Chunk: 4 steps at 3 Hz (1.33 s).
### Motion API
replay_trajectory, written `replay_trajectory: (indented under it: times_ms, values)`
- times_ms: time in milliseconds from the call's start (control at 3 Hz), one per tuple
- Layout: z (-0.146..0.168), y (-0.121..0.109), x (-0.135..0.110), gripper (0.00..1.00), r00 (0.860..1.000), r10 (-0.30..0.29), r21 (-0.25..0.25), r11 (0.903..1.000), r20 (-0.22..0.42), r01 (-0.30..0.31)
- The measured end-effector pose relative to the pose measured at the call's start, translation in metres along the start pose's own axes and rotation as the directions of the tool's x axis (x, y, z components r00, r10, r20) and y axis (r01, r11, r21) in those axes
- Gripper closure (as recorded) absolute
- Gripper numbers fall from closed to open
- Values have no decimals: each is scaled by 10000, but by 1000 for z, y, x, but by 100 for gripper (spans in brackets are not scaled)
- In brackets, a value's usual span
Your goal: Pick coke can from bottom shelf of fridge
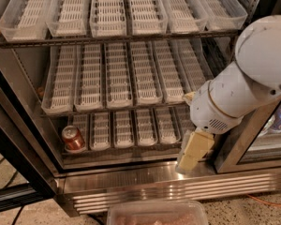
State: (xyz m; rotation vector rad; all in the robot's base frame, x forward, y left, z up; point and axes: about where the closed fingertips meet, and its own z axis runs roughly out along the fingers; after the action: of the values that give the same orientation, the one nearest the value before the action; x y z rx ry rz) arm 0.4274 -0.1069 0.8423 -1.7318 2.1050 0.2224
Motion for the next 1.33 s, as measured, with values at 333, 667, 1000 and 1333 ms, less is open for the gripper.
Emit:
replay_trajectory:
  times_ms: [333,667,1000,1333]
  values:
    - [0,0,0,0,10000,1,0,10000,1,-1]
    - [17,1,-3,0,9996,225,114,9997,185,-227]
    - [49,2,-9,0,9989,330,340,9988,329,-342]
    - [81,-2,-18,0,9975,260,574,9979,657,-298]
